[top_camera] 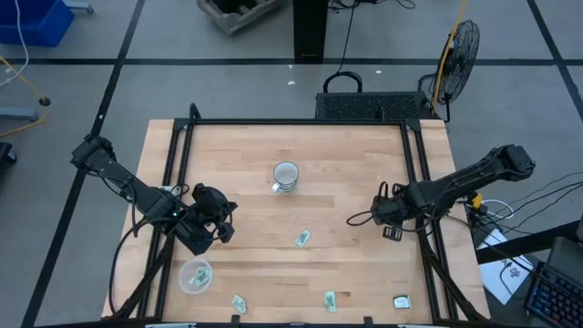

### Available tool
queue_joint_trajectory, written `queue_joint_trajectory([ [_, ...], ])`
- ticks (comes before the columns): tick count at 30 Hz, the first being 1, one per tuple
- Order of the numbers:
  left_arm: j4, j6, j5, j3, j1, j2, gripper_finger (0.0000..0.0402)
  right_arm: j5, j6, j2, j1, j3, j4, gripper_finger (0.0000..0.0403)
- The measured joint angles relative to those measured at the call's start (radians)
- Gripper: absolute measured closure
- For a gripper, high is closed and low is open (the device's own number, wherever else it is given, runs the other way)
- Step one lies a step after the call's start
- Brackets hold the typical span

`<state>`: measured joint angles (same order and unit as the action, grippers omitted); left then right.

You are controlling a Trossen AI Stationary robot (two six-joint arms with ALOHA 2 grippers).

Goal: Pick and place Stevia / Truvia into bins
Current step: Put the green stevia packet into the left transparent container

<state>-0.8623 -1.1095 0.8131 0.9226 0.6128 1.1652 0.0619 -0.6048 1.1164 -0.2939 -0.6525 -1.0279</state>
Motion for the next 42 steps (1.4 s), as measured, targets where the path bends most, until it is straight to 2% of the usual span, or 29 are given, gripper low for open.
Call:
queue_joint_trajectory([
  [9,0.017,-0.029,-0.013,0.0,-0.032,0.0,0.0364,0.015,-0.034,0.0,0.0,-0.032,-0.029,0.032],
  [14,0.133,0.014,-0.117,0.0,-0.082,0.0,0.0364,0.015,-0.038,-0.004,-0.001,-0.086,-0.116,0.0329],
  [19,0.275,0.165,-0.22,0.0,-0.134,0.036,0.0364,0.02,-0.029,-0.026,-0.001,-0.152,-0.1,0.0328],
  [22,0.364,0.243,-0.278,0.0,-0.163,0.094,0.0364,0.066,0.025,-0.05,-0.002,-0.159,0.024,0.0328],
  [27,0.531,0.326,-0.384,0.0,-0.199,0.253,0.0364,0.158,0.171,-0.073,-0.002,-0.125,0.39,0.0329],
  [32,0.709,0.312,-0.456,0.0,-0.238,0.428,0.0364,0.2,0.346,-0.073,-0.002,-0.024,0.85,0.033],
  [35,0.805,0.224,-0.517,0.0,-0.266,0.52,0.0364,0.198,0.432,-0.073,-0.002,0.053,1.069,0.033],
  [39,0.915,0.15,-0.623,0.0,-0.291,0.619,0.0364,0.199,0.495,-0.073,-0.001,0.147,1.24,0.033],
  [42,0.988,0.138,-0.668,0.0,-0.297,0.668,0.0364,0.199,0.518,-0.073,0.006,0.196,1.292,0.033],
])
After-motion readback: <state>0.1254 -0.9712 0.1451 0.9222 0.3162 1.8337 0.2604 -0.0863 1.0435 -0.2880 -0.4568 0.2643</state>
